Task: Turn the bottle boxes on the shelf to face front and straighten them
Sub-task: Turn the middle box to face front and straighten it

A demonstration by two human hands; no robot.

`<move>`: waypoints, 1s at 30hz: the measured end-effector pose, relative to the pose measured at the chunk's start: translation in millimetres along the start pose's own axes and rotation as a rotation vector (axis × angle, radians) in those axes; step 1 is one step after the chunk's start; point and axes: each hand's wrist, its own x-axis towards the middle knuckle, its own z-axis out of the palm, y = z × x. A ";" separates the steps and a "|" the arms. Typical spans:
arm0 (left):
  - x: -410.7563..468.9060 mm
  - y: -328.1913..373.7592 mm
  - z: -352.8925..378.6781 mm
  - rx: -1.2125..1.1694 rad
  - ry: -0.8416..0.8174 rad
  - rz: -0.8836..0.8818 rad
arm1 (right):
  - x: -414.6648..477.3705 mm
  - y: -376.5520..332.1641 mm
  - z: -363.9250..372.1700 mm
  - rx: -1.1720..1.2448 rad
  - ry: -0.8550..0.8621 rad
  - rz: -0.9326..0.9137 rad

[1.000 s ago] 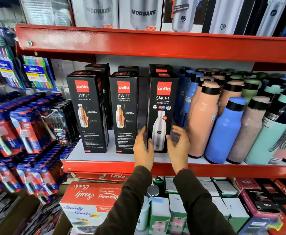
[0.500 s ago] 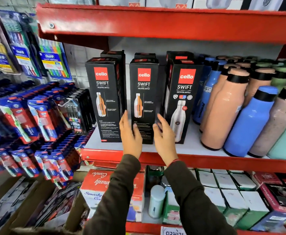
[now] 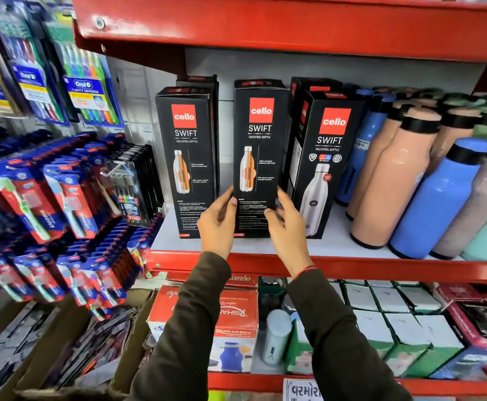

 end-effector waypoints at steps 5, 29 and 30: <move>-9.5 18.8 0.9 -0.233 0.012 -0.049 | 1.0 -11.6 1.5 -0.098 0.051 -0.045; 6.4 -0.4 -17.8 -0.013 -0.182 0.054 | -0.6 -16.2 -9.6 -0.073 -0.038 -0.062; 5.1 -1.2 -17.6 -0.012 -0.177 0.060 | -1.9 -14.5 -8.8 -0.072 -0.042 -0.066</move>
